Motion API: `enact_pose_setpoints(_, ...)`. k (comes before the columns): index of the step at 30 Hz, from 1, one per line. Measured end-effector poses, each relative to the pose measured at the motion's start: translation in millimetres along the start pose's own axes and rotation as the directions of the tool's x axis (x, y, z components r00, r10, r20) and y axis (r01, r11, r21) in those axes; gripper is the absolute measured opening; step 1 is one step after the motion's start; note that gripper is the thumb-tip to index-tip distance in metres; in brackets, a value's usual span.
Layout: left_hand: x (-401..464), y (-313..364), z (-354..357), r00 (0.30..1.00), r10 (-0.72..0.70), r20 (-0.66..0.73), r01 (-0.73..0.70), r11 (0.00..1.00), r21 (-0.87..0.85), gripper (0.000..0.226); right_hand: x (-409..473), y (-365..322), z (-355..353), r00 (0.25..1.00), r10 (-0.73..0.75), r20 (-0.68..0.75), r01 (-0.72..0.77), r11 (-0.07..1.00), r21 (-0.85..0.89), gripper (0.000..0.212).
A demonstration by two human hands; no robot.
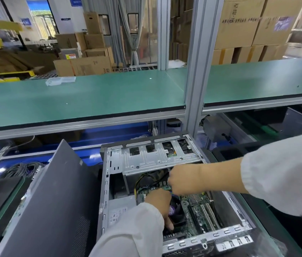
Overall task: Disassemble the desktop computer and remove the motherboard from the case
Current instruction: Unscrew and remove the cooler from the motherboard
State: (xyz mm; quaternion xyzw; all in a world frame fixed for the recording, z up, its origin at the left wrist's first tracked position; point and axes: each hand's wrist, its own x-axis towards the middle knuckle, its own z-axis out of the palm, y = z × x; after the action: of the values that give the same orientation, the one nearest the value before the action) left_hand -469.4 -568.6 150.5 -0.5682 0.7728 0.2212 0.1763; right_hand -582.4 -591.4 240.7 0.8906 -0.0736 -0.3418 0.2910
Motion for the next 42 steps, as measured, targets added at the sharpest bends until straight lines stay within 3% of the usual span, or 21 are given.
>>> enact_pose_setpoints(2,-2,0,1,1.000,0.005,-0.012,-0.005,1.000,-0.005,0.070,0,-4,2,0.994,-0.102,-0.044,0.095,0.986,-0.139,0.015)
enact_pose_setpoints(4,-4,-1,1,1.000,0.018,-0.017,-0.018,1.000,-0.001,0.066,-2,4,3,0.988,0.107,0.110,-0.132,0.959,0.252,0.008)
enact_pose_setpoints(6,-5,-2,0,0.999,0.028,-0.026,-0.028,1.000,-0.011,0.064,1,19,8,0.818,0.213,0.535,-0.563,0.489,0.666,0.026)
enact_pose_setpoints(8,-5,-3,2,0.999,0.035,-0.032,-0.036,0.999,-0.026,0.059,4,33,17,0.581,-0.113,0.806,-0.814,-0.092,0.574,0.041)
enact_pose_setpoints(9,-5,-3,2,0.999,0.038,-0.031,-0.039,0.999,-0.024,0.056,7,35,22,0.530,-0.206,0.822,-0.844,-0.222,0.489,0.042)
enact_pose_setpoints(11,-3,-3,2,0.999,0.041,-0.032,-0.041,0.999,-0.013,0.049,7,31,24,0.557,-0.169,0.813,-0.830,-0.068,0.554,0.038)
enact_pose_setpoints(13,-3,-2,2,0.999,0.031,-0.028,-0.031,0.999,-0.005,0.044,2,16,18,0.781,0.081,0.619,-0.545,0.573,0.613,0.023)
enact_pose_setpoints(15,-2,0,-1,1.000,0.018,-0.010,-0.018,1.000,0.010,0.045,0,2,15,0.981,0.081,0.178,-0.107,0.984,0.144,0.010)
enact_pose_setpoints(17,-2,2,-2,1.000,0.014,0.008,-0.014,1.000,0.013,0.051,0,-3,9,1.000,-0.016,0.023,0.018,0.998,-0.064,0.013)
enact_pose_setpoints(19,-3,1,-2,1.000,0.010,0.005,-0.010,1.000,-0.011,0.059,0,5,6,0.977,0.145,0.154,-0.185,0.939,0.289,0.006)
enact_pose_setpoints(21,-4,-1,-1,1.000,0.012,-0.017,-0.013,0.999,-0.035,0.064,1,19,5,0.811,0.192,0.552,-0.561,0.520,0.644,0.032)
enact_pose_setpoints(23,-5,-1,0,1.000,0.015,-0.023,-0.015,0.999,-0.040,0.064,5,30,11,0.623,-0.056,0.780,-0.780,0.028,0.625,0.047)
enact_pose_setpoints(24,-6,-1,0,1.000,0.013,-0.022,-0.014,0.999,-0.041,0.064,8,31,14,0.593,-0.096,0.800,-0.805,-0.045,0.591,0.047)
enact_pose_setpoints(25,-6,0,0,1.000,0.012,-0.022,-0.013,0.999,-0.045,0.063,8,29,14,0.616,-0.065,0.785,-0.783,0.054,0.620,0.043)
enact_pose_setpoints(27,-5,0,0,1.000,0.006,-0.020,-0.007,0.998,-0.056,0.063,3,13,8,0.836,0.158,0.526,-0.491,0.645,0.585,0.021)
enact_pose_setpoints(29,-5,0,0,1.000,0.004,-0.016,-0.005,0.998,-0.056,0.067,1,-3,3,0.994,0.062,0.088,-0.068,0.995,0.069,0.012)
enact_pose_setpoints(31,-5,1,0,1.000,0.004,-0.006,-0.004,0.999,-0.048,0.069,0,-6,2,0.998,-0.067,-0.021,0.064,0.990,-0.128,0.015)
enact_pose_setpoints(34,-6,0,-1,1.000,0.000,0.001,0.000,0.999,-0.045,0.067,0,11,3,0.942,0.228,0.248,-0.316,0.852,0.417,0.025)
enact_pose_setpoints(38,-6,-2,1,1.000,0.018,-0.008,-0.018,0.997,-0.069,0.063,7,31,16,0.576,-0.083,0.813,-0.817,-0.097,0.568,0.045)
enact_pose_setpoints(40,-5,-3,3,1.000,0.012,-0.015,-0.013,0.997,-0.075,0.062,6,27,18,0.613,-0.051,0.789,-0.786,0.058,0.615,0.040)
enact_pose_setpoints(42,-5,-3,3,1.000,0.010,-0.014,-0.011,0.997,-0.080,0.061,1,13,12,0.843,0.160,0.514,-0.471,0.681,0.561,0.027)
